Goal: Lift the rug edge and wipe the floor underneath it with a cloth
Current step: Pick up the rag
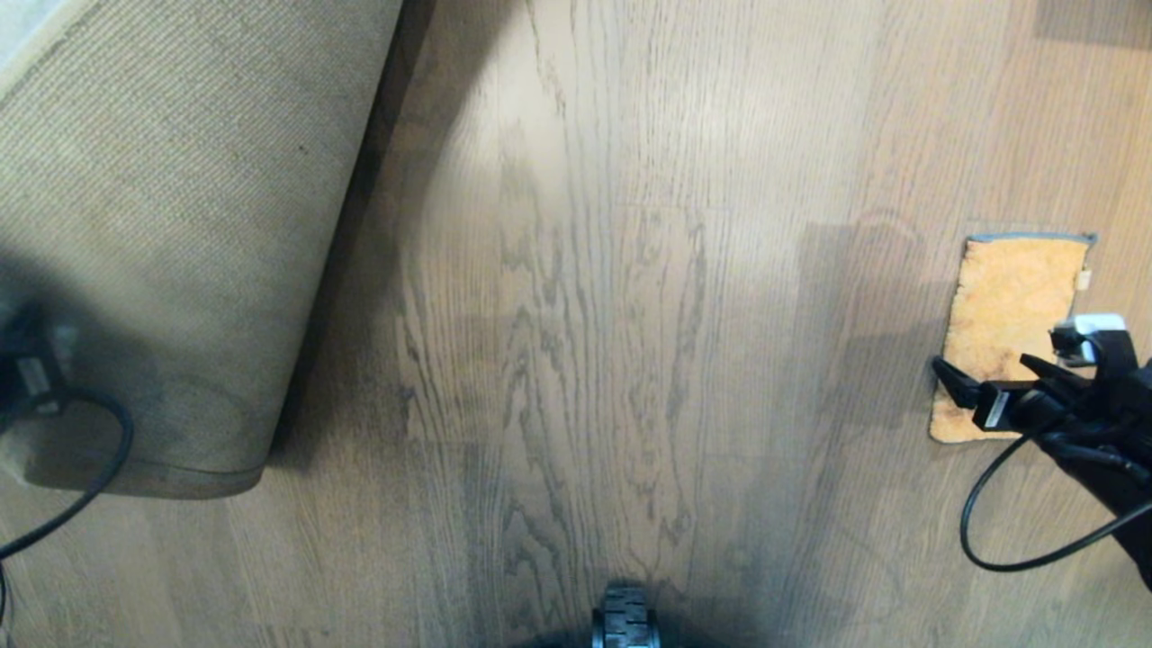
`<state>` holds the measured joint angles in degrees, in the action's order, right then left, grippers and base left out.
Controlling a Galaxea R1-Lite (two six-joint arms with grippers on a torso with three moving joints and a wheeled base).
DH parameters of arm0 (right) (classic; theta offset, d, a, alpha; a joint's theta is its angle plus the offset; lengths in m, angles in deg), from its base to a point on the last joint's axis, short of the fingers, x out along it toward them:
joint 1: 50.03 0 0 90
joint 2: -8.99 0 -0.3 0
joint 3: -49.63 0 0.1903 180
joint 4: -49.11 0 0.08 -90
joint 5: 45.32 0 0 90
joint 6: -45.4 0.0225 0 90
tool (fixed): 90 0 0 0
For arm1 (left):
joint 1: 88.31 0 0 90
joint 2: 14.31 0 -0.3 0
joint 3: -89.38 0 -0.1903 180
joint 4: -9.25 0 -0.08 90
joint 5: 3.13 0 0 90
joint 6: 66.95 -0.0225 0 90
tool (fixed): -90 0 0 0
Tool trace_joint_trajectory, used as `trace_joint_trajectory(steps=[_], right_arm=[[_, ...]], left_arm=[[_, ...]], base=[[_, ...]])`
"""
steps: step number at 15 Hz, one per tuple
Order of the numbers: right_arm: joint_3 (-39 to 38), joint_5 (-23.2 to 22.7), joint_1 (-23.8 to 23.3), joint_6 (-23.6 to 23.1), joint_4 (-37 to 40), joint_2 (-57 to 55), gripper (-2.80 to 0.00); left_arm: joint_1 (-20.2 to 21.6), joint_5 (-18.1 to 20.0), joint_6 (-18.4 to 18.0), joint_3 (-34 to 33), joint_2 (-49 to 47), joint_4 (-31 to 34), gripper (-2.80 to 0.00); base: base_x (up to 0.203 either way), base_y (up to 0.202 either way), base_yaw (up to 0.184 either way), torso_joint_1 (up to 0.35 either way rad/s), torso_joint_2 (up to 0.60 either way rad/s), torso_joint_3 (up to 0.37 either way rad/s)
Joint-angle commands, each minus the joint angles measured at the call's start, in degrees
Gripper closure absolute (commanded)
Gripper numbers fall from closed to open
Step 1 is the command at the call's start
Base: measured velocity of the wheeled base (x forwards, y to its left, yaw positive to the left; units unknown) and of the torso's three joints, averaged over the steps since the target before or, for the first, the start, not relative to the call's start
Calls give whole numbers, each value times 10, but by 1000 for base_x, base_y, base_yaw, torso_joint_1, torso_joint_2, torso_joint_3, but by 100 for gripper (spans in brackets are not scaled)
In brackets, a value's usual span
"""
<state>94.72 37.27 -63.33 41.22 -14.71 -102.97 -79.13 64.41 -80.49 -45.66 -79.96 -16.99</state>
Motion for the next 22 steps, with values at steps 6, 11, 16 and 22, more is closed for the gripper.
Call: trace_joint_trajectory(steps=[6, 11, 16, 22], right_arm=[[32, -1, -3, 0, -28, -29, -280], [49, -1, -12, 1, -28, -38, -280], [51, -1, -18, 1, -28, -44, -280], [64, -1, -24, 0, -28, -61, -280]], left_arm=[[0, -1, -3, -11, 0, -17, 0], [0, -1, -9, -27, -1, -37, 0], [-1, -1, -9, -27, -1, -37, 0], [-3, -1, -9, -27, -1, -37, 0]], base=[[0, 0, 0, 0, 0, 0], [0, 0, 0, 0, 0, 0], [0, 0, 0, 0, 0, 0], [0, 0, 0, 0, 0, 0]])
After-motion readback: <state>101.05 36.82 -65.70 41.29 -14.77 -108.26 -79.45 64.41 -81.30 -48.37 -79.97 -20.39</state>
